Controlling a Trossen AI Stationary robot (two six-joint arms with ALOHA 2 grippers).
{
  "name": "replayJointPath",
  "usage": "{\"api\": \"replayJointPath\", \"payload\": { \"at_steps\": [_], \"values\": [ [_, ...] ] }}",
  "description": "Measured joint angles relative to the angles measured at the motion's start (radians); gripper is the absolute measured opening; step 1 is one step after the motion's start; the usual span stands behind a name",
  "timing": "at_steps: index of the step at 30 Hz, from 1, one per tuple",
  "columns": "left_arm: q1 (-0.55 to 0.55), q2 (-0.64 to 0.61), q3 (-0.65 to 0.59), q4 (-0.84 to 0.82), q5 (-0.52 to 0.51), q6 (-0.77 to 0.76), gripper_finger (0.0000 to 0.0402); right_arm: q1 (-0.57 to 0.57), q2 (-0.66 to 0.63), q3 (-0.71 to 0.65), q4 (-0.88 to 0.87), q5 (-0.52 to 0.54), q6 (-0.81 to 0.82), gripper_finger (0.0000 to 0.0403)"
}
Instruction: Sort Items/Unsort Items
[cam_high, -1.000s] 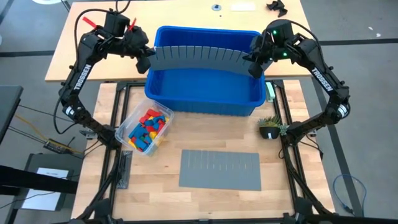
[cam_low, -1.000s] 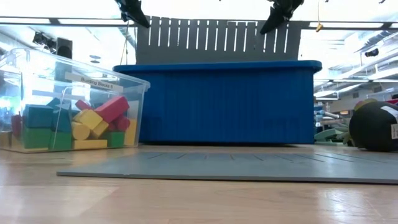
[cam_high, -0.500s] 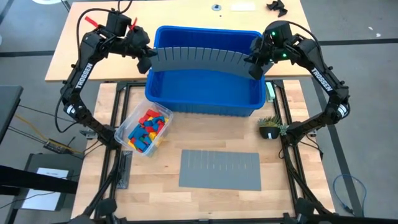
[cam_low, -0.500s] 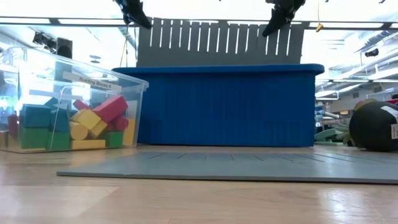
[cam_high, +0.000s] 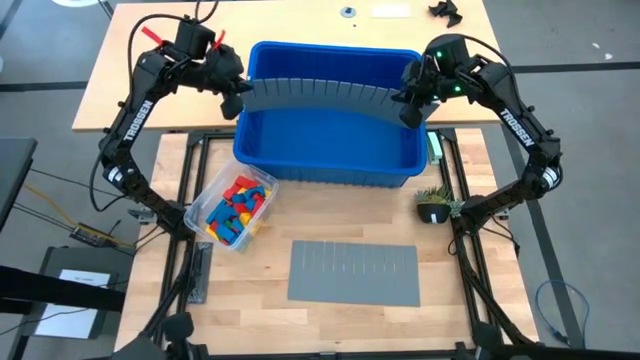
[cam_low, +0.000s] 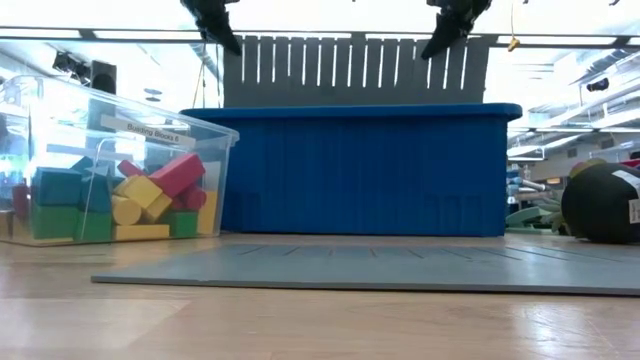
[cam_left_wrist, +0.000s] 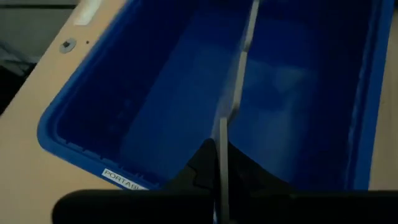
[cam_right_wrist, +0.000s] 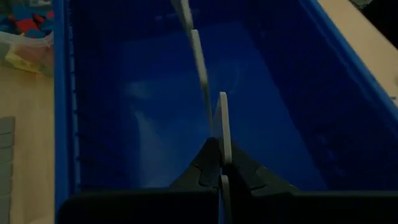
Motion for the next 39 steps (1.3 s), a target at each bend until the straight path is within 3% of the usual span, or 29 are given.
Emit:
{"api": "replayJointPath", "payload": {
  "at_steps": [4, 11, 20, 26, 39],
  "values": [
    [0.0, 0.0, -0.047, -0.056, -0.006, 0.126, 0.0019, 0.015, 0.003, -0.001, -0.002, -0.01, 0.001, 0.0002],
    [0.014, 0.0, -0.06, -0.077, 0.008, 0.132, 0.0019, 0.034, 0.003, -0.002, -0.009, -0.019, 0.001, 0.0002],
    [0.015, 0.0, -0.058, -0.083, 0.029, 0.053, 0.0019, 0.035, 0.003, -0.002, -0.013, -0.023, 0.002, 0.0002],
    [0.016, 0.0, -0.058, -0.034, 0.063, -0.099, 0.0019, 0.033, -0.001, 0.0, -0.016, 0.001, 0.002, 0.0002],
    [0.008, 0.0, -0.058, -0.108, 0.11, -0.241, 0.0019, 0.034, -0.002, 0.0, -0.028, 0.006, -0.001, 0.0002]
  ]
}}
